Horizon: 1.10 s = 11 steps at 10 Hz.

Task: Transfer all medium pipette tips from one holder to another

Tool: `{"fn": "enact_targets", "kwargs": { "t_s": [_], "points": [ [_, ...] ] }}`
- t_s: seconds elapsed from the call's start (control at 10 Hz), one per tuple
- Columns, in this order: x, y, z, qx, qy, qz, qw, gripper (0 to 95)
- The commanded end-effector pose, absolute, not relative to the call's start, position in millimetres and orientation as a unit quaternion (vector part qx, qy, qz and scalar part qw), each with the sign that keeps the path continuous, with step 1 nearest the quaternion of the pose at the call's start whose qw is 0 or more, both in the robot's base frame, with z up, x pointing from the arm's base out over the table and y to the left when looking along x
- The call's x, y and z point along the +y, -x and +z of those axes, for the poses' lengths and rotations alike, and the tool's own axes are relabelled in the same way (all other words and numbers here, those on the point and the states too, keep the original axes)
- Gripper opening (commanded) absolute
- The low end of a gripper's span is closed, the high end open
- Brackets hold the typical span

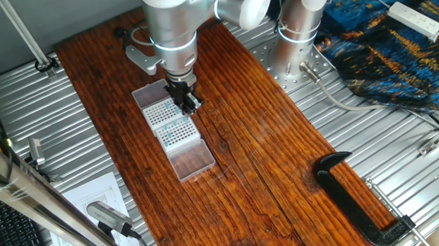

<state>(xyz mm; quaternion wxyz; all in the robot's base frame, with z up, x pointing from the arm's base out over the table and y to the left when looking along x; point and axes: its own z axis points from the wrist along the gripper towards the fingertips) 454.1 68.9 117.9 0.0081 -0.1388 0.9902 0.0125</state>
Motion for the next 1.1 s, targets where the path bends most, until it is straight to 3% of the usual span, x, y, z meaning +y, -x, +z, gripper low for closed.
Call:
{"fn": "enact_targets", "kwargs": {
  "t_s": [0.1,0.5,0.6,1.1],
  "points": [
    [69.6,-454.6,116.3,0.99,0.138,0.011,0.009,0.0],
    [70.1,-455.1,111.7,0.989,0.145,0.01,0.007,0.0],
    [70.1,-455.1,111.7,0.989,0.147,0.01,0.007,19.0],
    [69.4,-454.8,114.2,0.989,0.149,0.01,0.005,19.0]
  ]
}}
